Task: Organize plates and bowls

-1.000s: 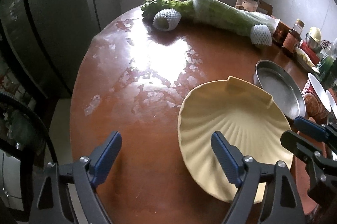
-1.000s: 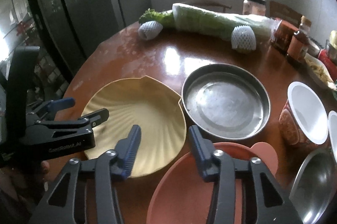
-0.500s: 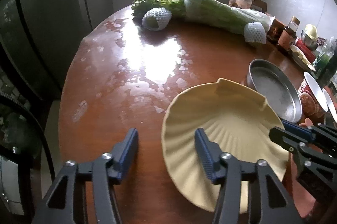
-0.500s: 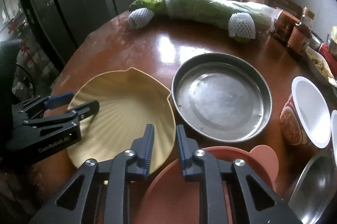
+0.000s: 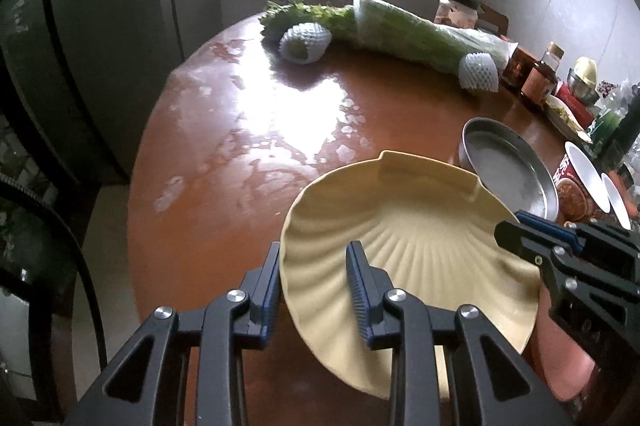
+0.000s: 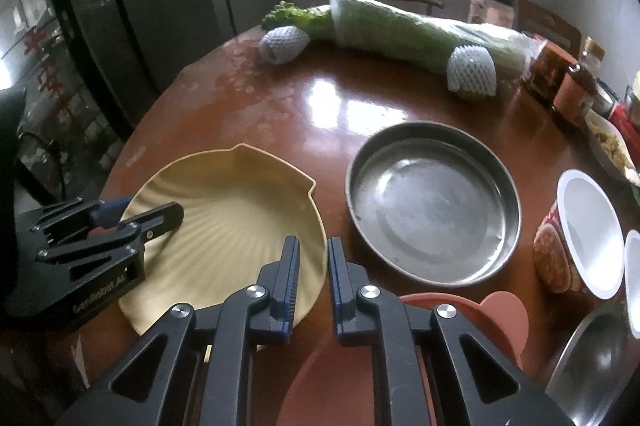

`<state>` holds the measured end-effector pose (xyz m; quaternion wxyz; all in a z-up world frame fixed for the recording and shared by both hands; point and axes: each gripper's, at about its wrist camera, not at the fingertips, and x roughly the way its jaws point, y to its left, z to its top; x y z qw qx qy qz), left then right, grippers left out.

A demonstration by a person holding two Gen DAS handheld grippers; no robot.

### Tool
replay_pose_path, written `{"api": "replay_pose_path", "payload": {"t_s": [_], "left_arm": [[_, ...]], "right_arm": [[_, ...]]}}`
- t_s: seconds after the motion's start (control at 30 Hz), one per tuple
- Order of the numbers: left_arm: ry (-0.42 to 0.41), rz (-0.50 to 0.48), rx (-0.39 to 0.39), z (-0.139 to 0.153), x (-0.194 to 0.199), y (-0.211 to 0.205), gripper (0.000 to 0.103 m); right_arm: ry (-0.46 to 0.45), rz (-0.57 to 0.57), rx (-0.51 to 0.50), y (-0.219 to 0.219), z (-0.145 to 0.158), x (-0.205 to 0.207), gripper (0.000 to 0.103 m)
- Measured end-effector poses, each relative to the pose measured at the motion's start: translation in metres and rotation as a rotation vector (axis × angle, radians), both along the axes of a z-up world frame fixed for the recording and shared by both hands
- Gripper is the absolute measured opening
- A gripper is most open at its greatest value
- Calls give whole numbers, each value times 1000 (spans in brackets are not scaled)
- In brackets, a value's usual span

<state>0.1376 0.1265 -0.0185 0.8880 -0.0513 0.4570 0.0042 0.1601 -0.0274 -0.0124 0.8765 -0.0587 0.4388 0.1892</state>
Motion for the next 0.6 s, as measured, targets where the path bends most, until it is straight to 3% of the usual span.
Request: {"api": "replay_pose_path", "payload": {"t_s": [0.23,0.6], "left_arm": [[-12,42,10,4,-21,10,32],[3,64,39,-6,-41,3,32]], "right_arm": [[-16,45,17,14,6,0,15],[7,78,6,23,-10,4,15]]}}
